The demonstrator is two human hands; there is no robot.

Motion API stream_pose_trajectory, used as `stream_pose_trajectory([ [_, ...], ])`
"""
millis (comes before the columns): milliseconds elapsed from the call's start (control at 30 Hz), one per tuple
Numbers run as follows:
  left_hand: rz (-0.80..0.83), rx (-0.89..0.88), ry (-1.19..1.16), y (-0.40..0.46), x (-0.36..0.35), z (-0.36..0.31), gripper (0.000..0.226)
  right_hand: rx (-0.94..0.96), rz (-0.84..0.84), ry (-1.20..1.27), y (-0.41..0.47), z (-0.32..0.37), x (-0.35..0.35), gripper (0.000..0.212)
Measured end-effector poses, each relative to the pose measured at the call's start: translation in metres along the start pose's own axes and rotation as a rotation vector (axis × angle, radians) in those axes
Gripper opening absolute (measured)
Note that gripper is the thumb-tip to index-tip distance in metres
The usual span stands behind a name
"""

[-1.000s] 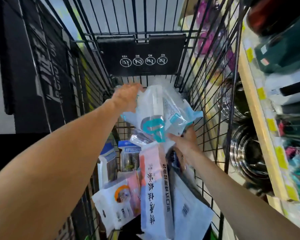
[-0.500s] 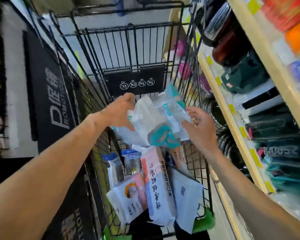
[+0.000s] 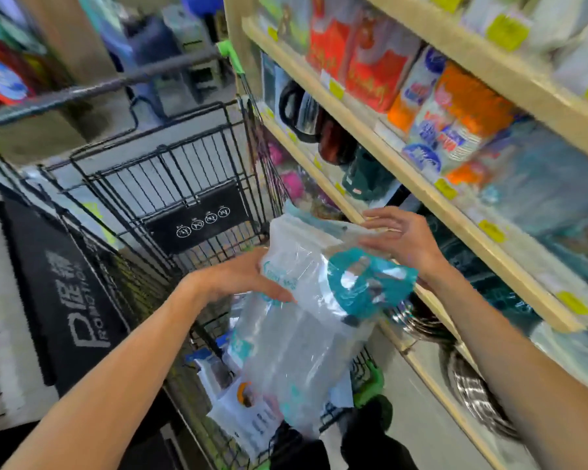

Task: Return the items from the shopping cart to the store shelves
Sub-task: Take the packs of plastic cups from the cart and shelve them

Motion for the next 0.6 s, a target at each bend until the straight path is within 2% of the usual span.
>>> stream_pose_trajectory([
  [33, -0.001, 0.009, -0.092, -0.001, -0.002, 0.0, 0.088, -0.052, -0.1, 0.067, -0.003, -0.002, 0.009, 0.067],
  [67, -0.01, 0.02, -0.191, -0.003, -0.004, 0.002, 0.096, -0.074, -0.223, 0.105, -0.008, -0.003, 0.015, 0.065],
  [133, -0.091, 0.023, -0.329, -0.011, -0.008, -0.002, 0.098, -0.004, -0.543, -0.006, -0.036, -0.01, 0.028, 0.054],
  [167, -0.15, 0.024, -0.388, -0.013, -0.008, 0.0, 0.098, 0.06, -0.619, -0.075, -0.053, -0.015, 0.025, 0.051],
  [200, -0.219, 0.029, -0.424, -0.017, -0.008, 0.001, 0.101, 0.115, -0.601, -0.129, -0.07, -0.025, 0.013, 0.047],
  [267, -0.324, 0.048, -0.475, -0.023, -0.01, 0.004, 0.106, 0.119, -0.312, -0.18, -0.096, -0.041, -0.021, 0.032],
  [333, -0.356, 0.049, -0.537, -0.031, -0.014, 0.004, 0.102, 0.047, -0.033, -0.26, -0.113, -0.053, -0.05, 0.021],
  [367, -0.359, 0.047, -0.547, -0.036, -0.015, 0.003, 0.099, 0.009, 0.049, -0.256, -0.117, -0.056, -0.055, 0.024],
  [400, -0.365, 0.06, -0.562, -0.041, -0.016, 0.005, 0.098, 0.044, 0.116, -0.247, -0.123, -0.046, -0.059, 0.038],
  [467, -0.357, 0.092, -0.583, -0.05, -0.022, 0.007, 0.099, 0.033, 0.195, -0.194, -0.13, -0.047, -0.06, 0.048],
  [533, -0.324, 0.147, -0.598, -0.054, -0.034, 0.013, 0.093, -0.064, 0.276, -0.267, -0.136, -0.055, -0.062, 0.028],
  [567, -0.303, 0.176, -0.589, -0.057, -0.044, 0.013, 0.086, -0.158, 0.28, -0.24, -0.139, -0.061, -0.064, 0.029],
  [600, -0.296, 0.197, -0.57, -0.058, -0.055, 0.014, 0.077, -0.298, 0.246, -0.101, -0.144, -0.063, -0.062, 0.041],
])
Point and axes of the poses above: each hand's wrist, its own y-axis towards the middle knuckle, its own x-axis out of the back of the hand, z = x × y, the point moved 5 cm from there along y, towards the middle knuckle, and after that the axes turned 13 degrees about -z, right-handed, at the moved point
